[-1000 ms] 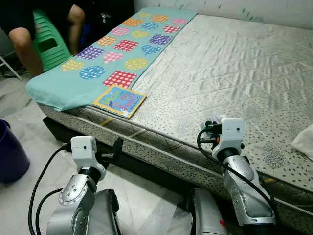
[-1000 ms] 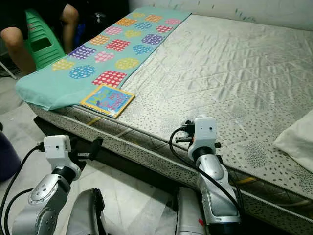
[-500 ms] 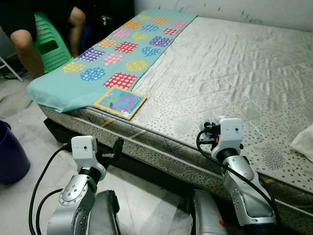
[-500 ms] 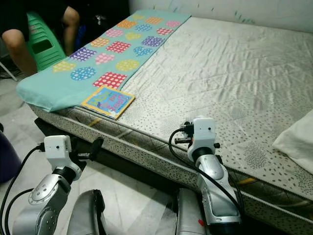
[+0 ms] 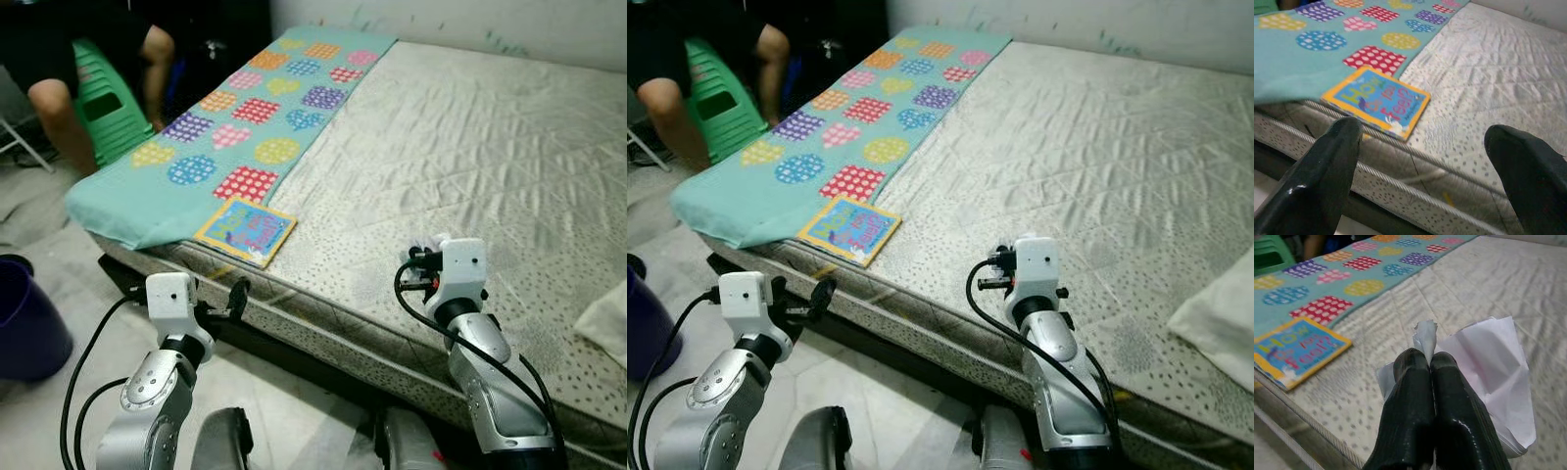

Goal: Clean up the room

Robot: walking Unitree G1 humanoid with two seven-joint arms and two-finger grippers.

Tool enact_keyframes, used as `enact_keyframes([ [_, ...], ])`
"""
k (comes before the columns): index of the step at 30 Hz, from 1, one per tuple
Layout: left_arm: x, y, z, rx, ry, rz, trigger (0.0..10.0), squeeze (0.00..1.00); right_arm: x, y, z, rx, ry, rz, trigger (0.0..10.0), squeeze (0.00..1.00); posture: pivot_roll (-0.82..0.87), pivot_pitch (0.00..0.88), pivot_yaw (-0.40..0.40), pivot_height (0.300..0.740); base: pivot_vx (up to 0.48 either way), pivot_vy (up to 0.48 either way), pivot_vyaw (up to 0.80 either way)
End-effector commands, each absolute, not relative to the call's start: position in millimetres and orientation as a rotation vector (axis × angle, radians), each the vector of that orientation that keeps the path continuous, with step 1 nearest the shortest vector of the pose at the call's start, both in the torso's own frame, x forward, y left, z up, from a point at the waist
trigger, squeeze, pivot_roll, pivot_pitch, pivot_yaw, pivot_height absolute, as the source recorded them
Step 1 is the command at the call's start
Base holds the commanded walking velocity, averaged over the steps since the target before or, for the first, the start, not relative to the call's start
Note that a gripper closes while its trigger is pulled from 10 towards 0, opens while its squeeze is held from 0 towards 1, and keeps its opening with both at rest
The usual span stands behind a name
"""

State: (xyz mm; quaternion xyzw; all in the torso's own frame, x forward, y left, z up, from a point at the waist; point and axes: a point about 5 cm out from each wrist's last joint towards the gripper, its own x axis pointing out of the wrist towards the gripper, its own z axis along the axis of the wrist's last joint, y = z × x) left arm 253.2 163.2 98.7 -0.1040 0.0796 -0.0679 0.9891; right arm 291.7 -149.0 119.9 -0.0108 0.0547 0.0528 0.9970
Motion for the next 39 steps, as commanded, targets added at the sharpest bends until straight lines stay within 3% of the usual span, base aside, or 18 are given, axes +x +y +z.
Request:
enact_keyframes([
  [1, 253.7, 165.2, 99.2, -0.197, 0.156, -0.138, 10.0, 0.0, 290.9, -148.3, 122.5, -0.019, 0.102, 0.108, 10.0, 0.0, -0.17, 0.0, 0.031, 0.708, 0.0, 0.0, 0.0],
  [7, 254.8, 164.9, 99.4, -0.195, 0.155, -0.141, 10.0, 0.0, 290.8, -148.7, 121.8, -0.02, 0.103, 0.105, 10.0, 0.0, -0.17, 0.0, 0.033, 0.74, 0.0, 0.0, 0.0],
  [39, 259.0, 164.0, 93.9, -0.193, 0.157, -0.135, 10.0, 0.0, 287.9, -156.0, 102.5, -0.06, 0.175, 0.063, 10.0, 0.0, -0.17, 0.0, 0.028, 0.74, 0.0, 0.0, 0.0],
])
